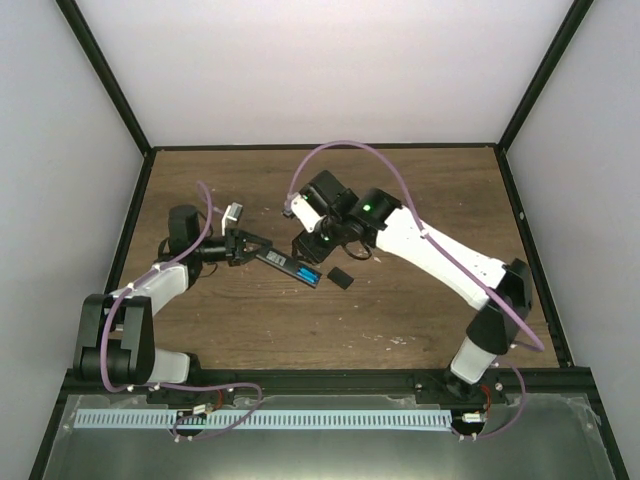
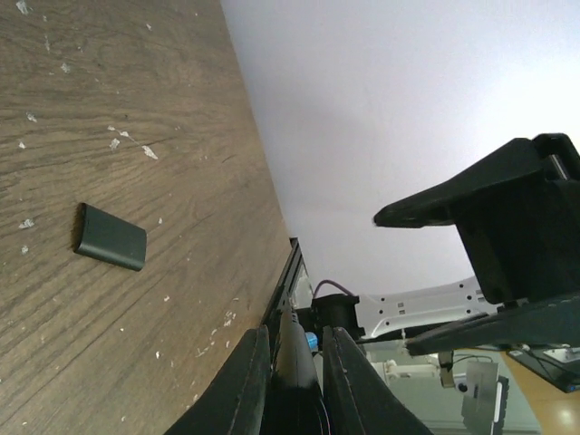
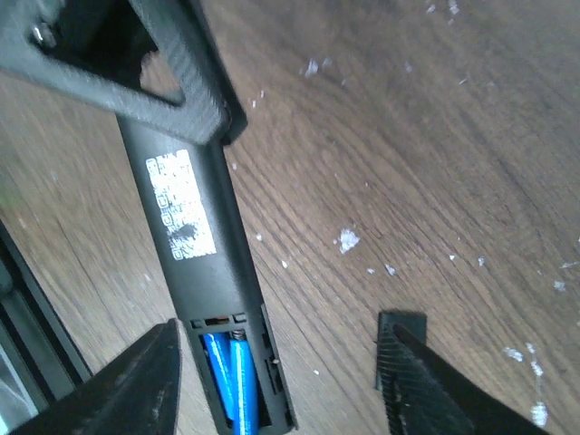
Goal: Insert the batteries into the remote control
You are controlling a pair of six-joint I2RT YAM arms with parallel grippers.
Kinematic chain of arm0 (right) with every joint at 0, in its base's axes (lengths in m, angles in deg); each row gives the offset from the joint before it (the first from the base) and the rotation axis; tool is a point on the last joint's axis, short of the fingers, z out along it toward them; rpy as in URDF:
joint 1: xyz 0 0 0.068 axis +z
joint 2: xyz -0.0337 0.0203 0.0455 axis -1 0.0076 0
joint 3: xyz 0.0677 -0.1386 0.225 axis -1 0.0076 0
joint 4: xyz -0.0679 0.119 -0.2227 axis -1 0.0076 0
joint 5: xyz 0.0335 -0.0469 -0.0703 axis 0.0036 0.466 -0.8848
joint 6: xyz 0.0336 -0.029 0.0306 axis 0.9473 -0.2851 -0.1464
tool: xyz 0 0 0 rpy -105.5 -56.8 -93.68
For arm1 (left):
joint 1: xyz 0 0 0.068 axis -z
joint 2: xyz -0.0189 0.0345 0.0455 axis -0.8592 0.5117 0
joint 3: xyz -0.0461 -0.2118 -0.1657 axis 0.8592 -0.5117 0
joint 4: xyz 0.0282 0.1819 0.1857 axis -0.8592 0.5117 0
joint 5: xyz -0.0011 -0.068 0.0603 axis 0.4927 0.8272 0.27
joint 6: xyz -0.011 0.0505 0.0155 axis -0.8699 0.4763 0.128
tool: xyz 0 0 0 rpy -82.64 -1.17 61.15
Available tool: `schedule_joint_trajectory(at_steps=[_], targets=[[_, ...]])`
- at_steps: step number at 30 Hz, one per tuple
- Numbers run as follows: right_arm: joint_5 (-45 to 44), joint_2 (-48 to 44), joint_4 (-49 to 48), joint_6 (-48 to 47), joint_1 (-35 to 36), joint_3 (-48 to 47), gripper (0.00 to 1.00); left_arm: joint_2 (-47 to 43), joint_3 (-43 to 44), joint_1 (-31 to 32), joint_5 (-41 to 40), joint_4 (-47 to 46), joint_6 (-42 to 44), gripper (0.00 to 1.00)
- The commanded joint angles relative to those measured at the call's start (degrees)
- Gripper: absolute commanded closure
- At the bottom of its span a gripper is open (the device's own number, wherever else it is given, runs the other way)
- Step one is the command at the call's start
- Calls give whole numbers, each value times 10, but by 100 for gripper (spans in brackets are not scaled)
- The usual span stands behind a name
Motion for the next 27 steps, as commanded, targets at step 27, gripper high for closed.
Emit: schedule_joint_trajectory(at_steps=[27], targets=[[373, -231, -415, 370, -187, 296, 19, 42, -41, 2, -73, -623, -567, 100]])
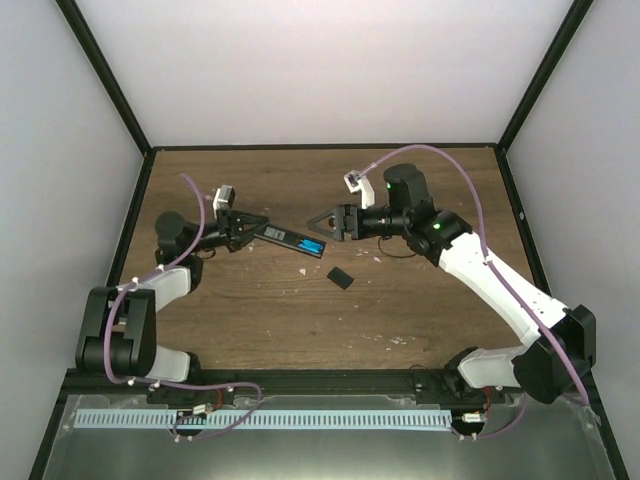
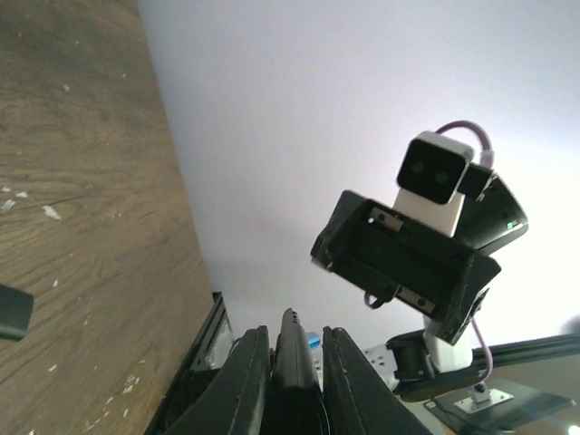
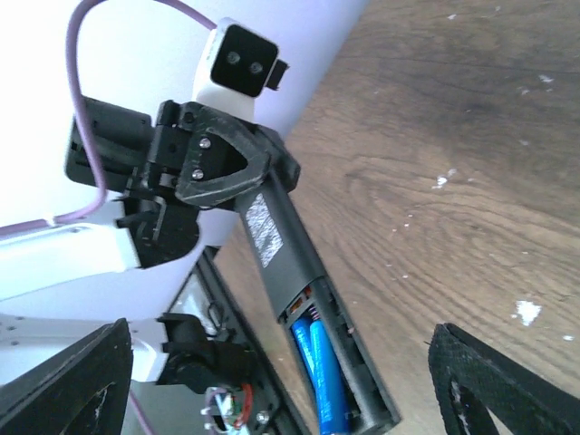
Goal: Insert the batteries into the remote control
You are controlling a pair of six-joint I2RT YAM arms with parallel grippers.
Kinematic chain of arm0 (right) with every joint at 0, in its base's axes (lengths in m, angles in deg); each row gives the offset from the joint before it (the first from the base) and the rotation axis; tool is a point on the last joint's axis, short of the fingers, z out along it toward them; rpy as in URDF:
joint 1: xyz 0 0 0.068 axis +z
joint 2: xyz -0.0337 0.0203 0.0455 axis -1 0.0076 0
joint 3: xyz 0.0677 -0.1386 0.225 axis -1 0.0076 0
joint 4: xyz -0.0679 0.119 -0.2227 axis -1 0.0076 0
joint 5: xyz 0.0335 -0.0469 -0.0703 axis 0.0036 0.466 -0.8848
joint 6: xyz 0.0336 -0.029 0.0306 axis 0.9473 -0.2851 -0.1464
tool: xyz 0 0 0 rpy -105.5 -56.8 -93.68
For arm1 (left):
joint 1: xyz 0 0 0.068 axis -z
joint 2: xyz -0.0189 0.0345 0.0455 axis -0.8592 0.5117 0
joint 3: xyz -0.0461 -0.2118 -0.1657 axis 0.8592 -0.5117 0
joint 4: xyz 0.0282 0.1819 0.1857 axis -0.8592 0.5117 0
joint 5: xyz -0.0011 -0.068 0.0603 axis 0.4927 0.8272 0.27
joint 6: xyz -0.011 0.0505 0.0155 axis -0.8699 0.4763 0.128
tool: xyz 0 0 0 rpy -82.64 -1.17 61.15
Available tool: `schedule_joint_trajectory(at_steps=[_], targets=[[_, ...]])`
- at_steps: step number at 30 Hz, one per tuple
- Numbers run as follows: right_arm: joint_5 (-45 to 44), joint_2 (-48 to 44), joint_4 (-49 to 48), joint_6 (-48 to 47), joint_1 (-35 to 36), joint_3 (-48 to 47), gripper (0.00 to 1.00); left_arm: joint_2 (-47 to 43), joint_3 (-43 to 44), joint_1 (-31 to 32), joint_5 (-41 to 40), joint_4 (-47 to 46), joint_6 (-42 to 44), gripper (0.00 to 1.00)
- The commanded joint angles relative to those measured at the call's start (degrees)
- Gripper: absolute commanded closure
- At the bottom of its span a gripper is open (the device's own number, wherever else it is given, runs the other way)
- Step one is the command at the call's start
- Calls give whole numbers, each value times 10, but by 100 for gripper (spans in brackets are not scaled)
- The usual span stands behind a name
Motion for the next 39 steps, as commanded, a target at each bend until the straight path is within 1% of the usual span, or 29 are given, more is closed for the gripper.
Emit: schedule_joint_trajectory(at_steps=[1, 2, 3, 4, 7, 13, 19, 21, 25, 29, 31, 33, 39], targets=[[64, 0, -52, 73, -12, 6, 19, 39, -12, 3, -49, -245, -174, 100], [63, 4, -44, 78, -14, 2, 19, 54, -13, 2, -58, -299, -214, 100], [63, 7, -38, 81, -17, -2, 19, 65, -12, 3, -62, -321, -237, 100], [58, 9, -34, 82, -19, -5, 19, 66, -11, 2, -63, -323, -237, 100], [58, 9, -34, 86, -22, -8, 18, 58, -15, 2, -63, -294, -207, 100], [71, 11, -49, 117, -26, 0, 19, 55, -32, 3, -79, -281, -193, 100], [86, 13, -80, 143, -28, 19, 22, 39, -32, 3, -90, -247, -172, 100], [96, 15, -84, 146, -29, 21, 26, 31, -31, 3, -95, -225, -157, 100], [119, 24, -94, 150, -30, 23, 28, 8, -26, 2, -108, -171, -120, 100], [128, 27, -107, 152, -30, 24, 32, -17, -20, 3, -114, -115, -88, 100], [134, 28, -114, 153, -30, 24, 33, -22, -20, 2, -116, -108, -86, 100], [140, 30, -120, 155, -30, 24, 37, -24, -23, 3, -121, -114, -91, 100], [150, 29, -136, 158, -31, 26, 52, -23, -31, 3, -133, -134, -104, 100]])
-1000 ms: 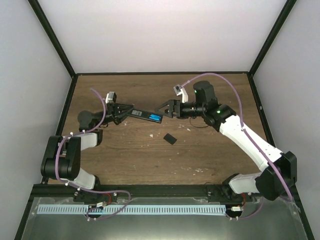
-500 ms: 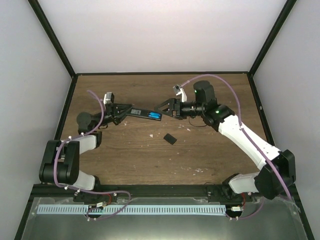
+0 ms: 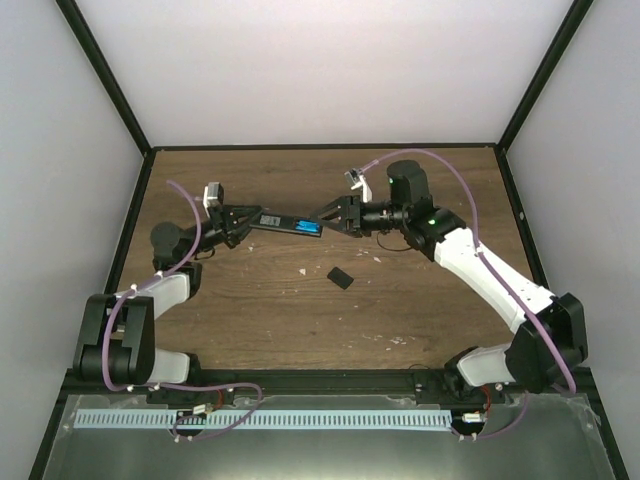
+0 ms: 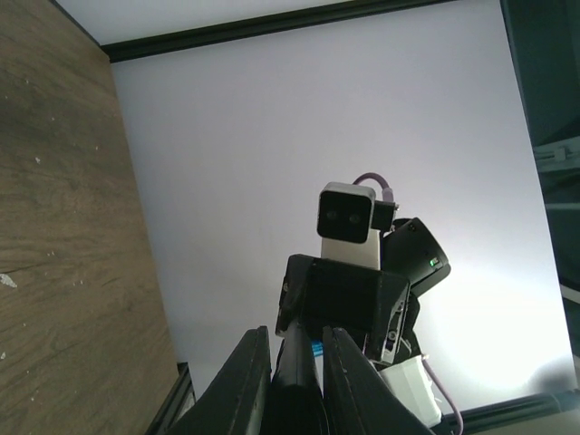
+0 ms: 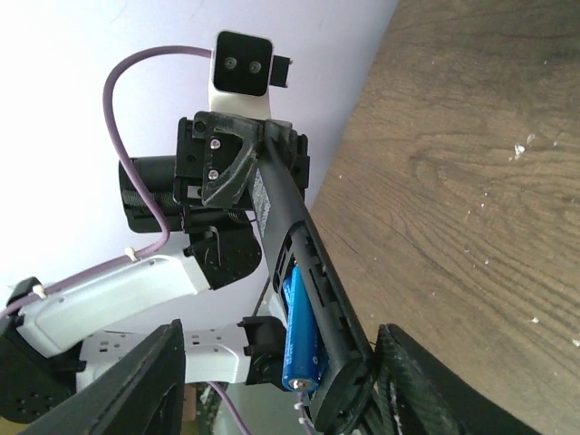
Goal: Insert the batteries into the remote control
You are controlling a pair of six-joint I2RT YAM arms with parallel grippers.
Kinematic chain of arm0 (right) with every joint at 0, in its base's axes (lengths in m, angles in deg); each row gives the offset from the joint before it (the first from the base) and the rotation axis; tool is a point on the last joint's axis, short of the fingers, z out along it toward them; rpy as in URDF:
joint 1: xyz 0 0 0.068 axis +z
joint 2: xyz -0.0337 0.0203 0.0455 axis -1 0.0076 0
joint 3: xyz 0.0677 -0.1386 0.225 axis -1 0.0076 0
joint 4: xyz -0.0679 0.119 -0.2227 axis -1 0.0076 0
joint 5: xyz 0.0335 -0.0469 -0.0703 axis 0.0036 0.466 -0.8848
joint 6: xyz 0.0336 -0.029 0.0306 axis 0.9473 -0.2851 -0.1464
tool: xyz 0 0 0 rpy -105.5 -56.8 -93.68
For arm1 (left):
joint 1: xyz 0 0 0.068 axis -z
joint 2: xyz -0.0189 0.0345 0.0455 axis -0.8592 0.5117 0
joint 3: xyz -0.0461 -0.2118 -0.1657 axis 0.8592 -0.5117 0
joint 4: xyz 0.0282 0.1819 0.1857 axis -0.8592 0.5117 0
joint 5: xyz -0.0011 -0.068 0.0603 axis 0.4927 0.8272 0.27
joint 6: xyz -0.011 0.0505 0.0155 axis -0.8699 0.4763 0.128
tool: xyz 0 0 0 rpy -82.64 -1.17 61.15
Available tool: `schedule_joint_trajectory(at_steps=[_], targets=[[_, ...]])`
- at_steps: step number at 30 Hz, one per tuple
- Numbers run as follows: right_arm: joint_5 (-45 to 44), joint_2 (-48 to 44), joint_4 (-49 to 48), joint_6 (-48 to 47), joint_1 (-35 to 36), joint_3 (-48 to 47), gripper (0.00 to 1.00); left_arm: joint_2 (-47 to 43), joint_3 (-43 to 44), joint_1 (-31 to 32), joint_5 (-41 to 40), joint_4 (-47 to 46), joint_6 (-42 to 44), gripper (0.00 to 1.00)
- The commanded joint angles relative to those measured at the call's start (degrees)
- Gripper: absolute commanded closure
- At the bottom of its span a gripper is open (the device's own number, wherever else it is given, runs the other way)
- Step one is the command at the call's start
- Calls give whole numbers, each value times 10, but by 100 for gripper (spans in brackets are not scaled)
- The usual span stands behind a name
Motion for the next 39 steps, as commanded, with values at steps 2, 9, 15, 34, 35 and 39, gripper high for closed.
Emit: schedule_joint_trajectory(at_steps=[2, 9, 15, 34, 35, 39], targets=[[28, -3, -31, 2, -1, 0, 54, -8, -1, 2, -20, -8, 7, 100], [37, 1, -36, 1, -1, -1, 65, -11, -1, 2, -21, -6, 9, 100], [43, 6, -40, -2, -1, -1, 72, -14, -1, 2, -21, 0, 13, 100], [52, 17, -39, -11, -1, 0, 85, -32, 8, 2, -18, 54, 49, 100], [53, 18, -39, -12, -1, -1, 85, -32, 8, 2, -18, 55, 50, 100], [55, 22, -36, -16, -1, -3, 86, -32, 10, 2, -20, 60, 52, 100]])
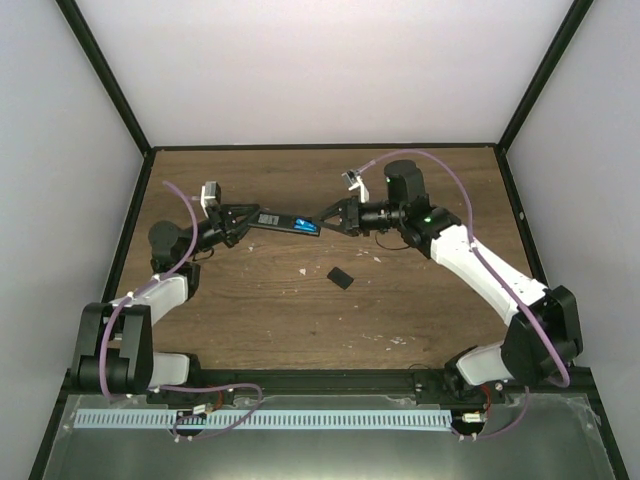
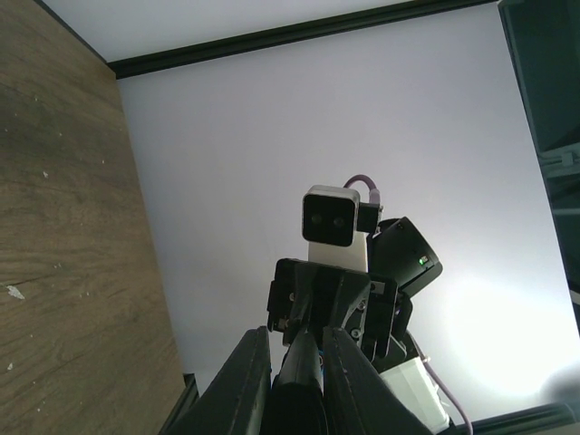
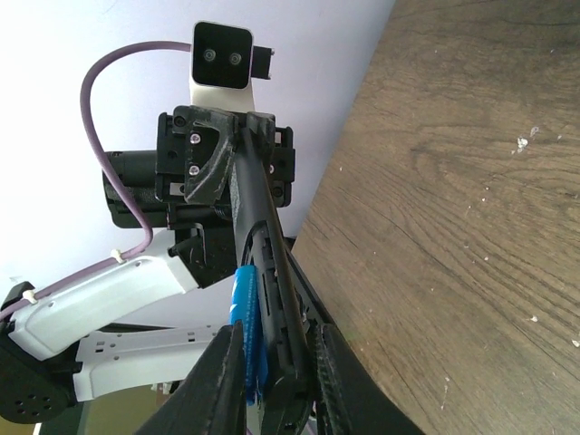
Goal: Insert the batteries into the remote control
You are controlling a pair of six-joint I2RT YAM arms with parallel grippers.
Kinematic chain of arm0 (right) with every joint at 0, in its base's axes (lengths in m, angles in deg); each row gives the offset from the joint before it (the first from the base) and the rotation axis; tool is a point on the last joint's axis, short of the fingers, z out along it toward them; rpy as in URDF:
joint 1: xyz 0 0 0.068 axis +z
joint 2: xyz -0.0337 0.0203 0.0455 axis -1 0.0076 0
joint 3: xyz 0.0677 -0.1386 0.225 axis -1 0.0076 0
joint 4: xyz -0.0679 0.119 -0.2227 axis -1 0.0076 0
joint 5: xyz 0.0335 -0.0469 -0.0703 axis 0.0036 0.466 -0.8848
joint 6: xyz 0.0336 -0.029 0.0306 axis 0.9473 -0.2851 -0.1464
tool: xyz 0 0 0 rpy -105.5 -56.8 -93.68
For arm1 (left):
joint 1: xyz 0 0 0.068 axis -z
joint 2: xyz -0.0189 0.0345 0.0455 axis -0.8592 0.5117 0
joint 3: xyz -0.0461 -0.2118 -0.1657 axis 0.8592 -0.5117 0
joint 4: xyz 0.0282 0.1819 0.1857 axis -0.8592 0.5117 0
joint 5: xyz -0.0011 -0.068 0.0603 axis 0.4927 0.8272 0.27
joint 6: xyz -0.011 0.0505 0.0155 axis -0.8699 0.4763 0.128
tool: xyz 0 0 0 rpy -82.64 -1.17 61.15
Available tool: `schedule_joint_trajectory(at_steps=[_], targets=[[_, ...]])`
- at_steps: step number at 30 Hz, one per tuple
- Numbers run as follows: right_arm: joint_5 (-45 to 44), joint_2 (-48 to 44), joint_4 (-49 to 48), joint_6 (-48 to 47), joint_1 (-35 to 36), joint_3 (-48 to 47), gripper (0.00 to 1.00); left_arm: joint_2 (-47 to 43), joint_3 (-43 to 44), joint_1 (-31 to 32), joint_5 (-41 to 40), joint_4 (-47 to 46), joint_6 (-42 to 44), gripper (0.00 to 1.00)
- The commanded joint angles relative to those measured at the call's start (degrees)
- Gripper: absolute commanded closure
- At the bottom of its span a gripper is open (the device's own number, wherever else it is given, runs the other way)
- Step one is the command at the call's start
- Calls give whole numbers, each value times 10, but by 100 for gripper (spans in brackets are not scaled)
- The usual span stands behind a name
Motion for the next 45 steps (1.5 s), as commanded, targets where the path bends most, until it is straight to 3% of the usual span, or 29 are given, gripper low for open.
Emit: schedule_joint_trajectory(at_steps=[1, 22, 45], targets=[[33, 3, -20, -12, 4, -6, 86, -5, 10, 2, -5, 17, 24, 100], [-57, -40, 32, -49, -19, -26, 76, -8, 10, 3, 0, 29, 36, 100], [5, -2, 55, -48, -20, -19, 58, -9, 17, 3, -1, 24, 32, 100]])
